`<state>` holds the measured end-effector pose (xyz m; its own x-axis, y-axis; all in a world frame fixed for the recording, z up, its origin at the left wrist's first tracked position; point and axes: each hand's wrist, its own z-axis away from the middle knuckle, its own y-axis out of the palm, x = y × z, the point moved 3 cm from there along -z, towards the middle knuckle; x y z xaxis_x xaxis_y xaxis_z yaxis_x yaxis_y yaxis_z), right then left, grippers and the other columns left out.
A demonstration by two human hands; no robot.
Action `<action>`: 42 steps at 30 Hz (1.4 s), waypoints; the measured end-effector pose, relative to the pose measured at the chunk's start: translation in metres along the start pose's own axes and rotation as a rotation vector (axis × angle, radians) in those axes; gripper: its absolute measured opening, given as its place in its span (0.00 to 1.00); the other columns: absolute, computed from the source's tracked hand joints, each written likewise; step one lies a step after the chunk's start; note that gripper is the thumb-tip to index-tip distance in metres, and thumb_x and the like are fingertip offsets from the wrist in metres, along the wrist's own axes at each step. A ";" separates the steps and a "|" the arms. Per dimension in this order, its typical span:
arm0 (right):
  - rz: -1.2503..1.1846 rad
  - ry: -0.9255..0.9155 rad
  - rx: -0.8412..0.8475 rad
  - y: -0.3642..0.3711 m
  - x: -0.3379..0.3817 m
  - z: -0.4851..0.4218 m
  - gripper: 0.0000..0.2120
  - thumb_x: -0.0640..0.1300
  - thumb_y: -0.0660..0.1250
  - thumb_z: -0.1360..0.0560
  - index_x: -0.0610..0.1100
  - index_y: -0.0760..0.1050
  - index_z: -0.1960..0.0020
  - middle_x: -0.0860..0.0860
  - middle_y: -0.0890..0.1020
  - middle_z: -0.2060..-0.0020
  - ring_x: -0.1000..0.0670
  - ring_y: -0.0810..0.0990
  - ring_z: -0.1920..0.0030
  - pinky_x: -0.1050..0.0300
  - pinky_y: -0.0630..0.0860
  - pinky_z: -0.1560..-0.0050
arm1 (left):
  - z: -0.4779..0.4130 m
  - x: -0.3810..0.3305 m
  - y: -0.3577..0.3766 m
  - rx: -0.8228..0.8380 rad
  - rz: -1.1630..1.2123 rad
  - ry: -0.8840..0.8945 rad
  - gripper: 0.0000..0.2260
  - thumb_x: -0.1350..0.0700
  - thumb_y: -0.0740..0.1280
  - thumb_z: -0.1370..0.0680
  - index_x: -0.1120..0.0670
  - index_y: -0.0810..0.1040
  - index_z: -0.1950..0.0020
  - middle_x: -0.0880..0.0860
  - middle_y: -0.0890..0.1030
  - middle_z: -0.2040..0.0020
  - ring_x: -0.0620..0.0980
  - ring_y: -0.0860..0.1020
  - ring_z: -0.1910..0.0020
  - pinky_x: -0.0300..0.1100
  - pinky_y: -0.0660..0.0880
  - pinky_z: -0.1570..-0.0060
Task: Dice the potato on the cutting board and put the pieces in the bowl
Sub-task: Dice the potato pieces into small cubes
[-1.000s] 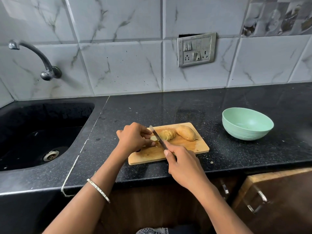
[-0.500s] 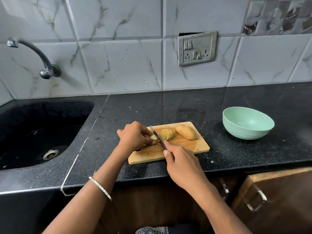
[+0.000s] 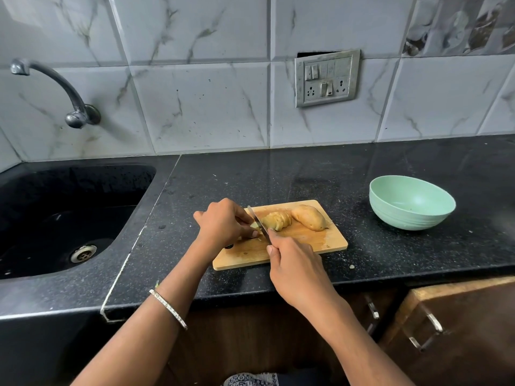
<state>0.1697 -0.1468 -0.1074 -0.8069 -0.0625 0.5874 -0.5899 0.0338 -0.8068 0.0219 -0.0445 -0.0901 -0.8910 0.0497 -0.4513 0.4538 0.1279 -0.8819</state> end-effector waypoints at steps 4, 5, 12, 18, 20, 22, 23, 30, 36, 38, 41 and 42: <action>-0.020 -0.001 -0.002 -0.001 0.004 -0.001 0.23 0.50 0.53 0.15 0.54 0.59 0.20 0.48 0.77 0.35 0.43 0.74 0.34 0.45 0.76 0.39 | 0.002 0.000 0.001 -0.022 -0.008 0.015 0.12 0.41 0.78 0.33 0.43 0.85 0.53 0.44 0.83 0.65 0.45 0.79 0.58 0.49 0.60 0.47; -0.021 0.001 -0.004 -0.001 0.005 -0.001 0.23 0.50 0.54 0.14 0.54 0.59 0.20 0.48 0.78 0.36 0.43 0.75 0.35 0.45 0.76 0.40 | 0.003 0.000 0.001 -0.029 -0.010 0.020 0.12 0.41 0.78 0.33 0.43 0.85 0.53 0.43 0.82 0.66 0.46 0.80 0.58 0.49 0.60 0.48; 0.055 0.005 -0.030 0.001 0.011 -0.003 0.23 0.48 0.55 0.14 0.52 0.59 0.20 0.46 0.80 0.40 0.43 0.78 0.40 0.49 0.77 0.47 | 0.005 -0.004 0.000 -0.031 -0.043 0.034 0.11 0.41 0.77 0.32 0.43 0.85 0.53 0.42 0.76 0.72 0.47 0.80 0.59 0.48 0.61 0.48; 0.062 0.010 -0.014 0.006 0.012 -0.013 0.23 0.47 0.56 0.15 0.52 0.60 0.20 0.45 0.78 0.36 0.40 0.76 0.37 0.46 0.76 0.44 | 0.006 -0.001 -0.001 -0.013 0.019 0.009 0.10 0.41 0.77 0.32 0.43 0.85 0.55 0.44 0.80 0.71 0.43 0.78 0.66 0.48 0.60 0.50; 0.049 0.018 0.000 0.006 0.008 -0.014 0.22 0.46 0.56 0.15 0.52 0.61 0.21 0.44 0.77 0.37 0.40 0.76 0.37 0.46 0.76 0.44 | 0.006 0.000 0.000 -0.025 0.034 0.002 0.10 0.41 0.77 0.33 0.43 0.85 0.55 0.43 0.79 0.71 0.43 0.77 0.63 0.47 0.59 0.51; 0.014 0.025 0.013 0.002 0.003 -0.015 0.20 0.48 0.55 0.14 0.51 0.65 0.22 0.44 0.78 0.38 0.41 0.76 0.38 0.48 0.75 0.43 | 0.006 0.000 0.001 -0.047 0.028 0.006 0.11 0.41 0.78 0.33 0.43 0.85 0.55 0.41 0.77 0.71 0.45 0.78 0.58 0.47 0.59 0.51; 0.000 0.025 0.017 0.001 0.002 -0.015 0.20 0.48 0.55 0.14 0.50 0.66 0.23 0.44 0.78 0.38 0.42 0.76 0.37 0.48 0.75 0.43 | 0.006 0.000 0.001 -0.058 0.024 0.010 0.11 0.41 0.78 0.33 0.42 0.85 0.54 0.41 0.77 0.71 0.46 0.78 0.56 0.48 0.59 0.51; -0.112 -0.014 -0.005 -0.004 -0.004 -0.010 0.22 0.50 0.54 0.14 0.52 0.62 0.20 0.48 0.75 0.30 0.47 0.72 0.31 0.54 0.71 0.37 | 0.003 -0.003 0.000 -0.050 -0.018 0.007 0.11 0.40 0.77 0.33 0.43 0.85 0.55 0.44 0.81 0.70 0.43 0.77 0.62 0.48 0.58 0.51; -0.115 -0.064 0.019 -0.006 -0.007 -0.008 0.22 0.51 0.54 0.14 0.53 0.62 0.21 0.51 0.73 0.28 0.48 0.69 0.29 0.55 0.69 0.35 | 0.002 0.001 0.001 -0.075 -0.009 0.028 0.13 0.40 0.78 0.34 0.42 0.85 0.53 0.43 0.84 0.59 0.45 0.75 0.53 0.48 0.58 0.51; -0.116 -0.065 0.017 -0.006 -0.007 -0.008 0.22 0.51 0.54 0.14 0.54 0.63 0.21 0.51 0.73 0.28 0.48 0.70 0.29 0.54 0.69 0.35 | 0.003 0.002 0.002 -0.078 -0.011 0.034 0.14 0.40 0.78 0.34 0.42 0.85 0.53 0.43 0.84 0.59 0.45 0.75 0.53 0.48 0.58 0.51; -0.113 -0.059 0.008 -0.005 -0.008 -0.009 0.22 0.51 0.54 0.14 0.54 0.62 0.21 0.51 0.75 0.29 0.48 0.72 0.31 0.53 0.72 0.35 | 0.002 0.002 0.002 -0.074 -0.006 0.033 0.14 0.40 0.78 0.34 0.42 0.85 0.52 0.43 0.84 0.60 0.45 0.75 0.54 0.48 0.58 0.51; -0.107 -0.058 0.004 -0.006 -0.008 -0.009 0.22 0.51 0.54 0.14 0.54 0.62 0.21 0.50 0.75 0.30 0.47 0.73 0.31 0.53 0.72 0.36 | 0.002 0.002 0.002 -0.073 -0.006 0.034 0.14 0.40 0.78 0.34 0.42 0.85 0.52 0.44 0.84 0.60 0.44 0.75 0.55 0.48 0.58 0.51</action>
<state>0.1795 -0.1373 -0.1072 -0.7362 -0.1235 0.6655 -0.6723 0.0202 -0.7400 0.0208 -0.0465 -0.0928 -0.8940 0.0820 -0.4405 0.4477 0.1999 -0.8715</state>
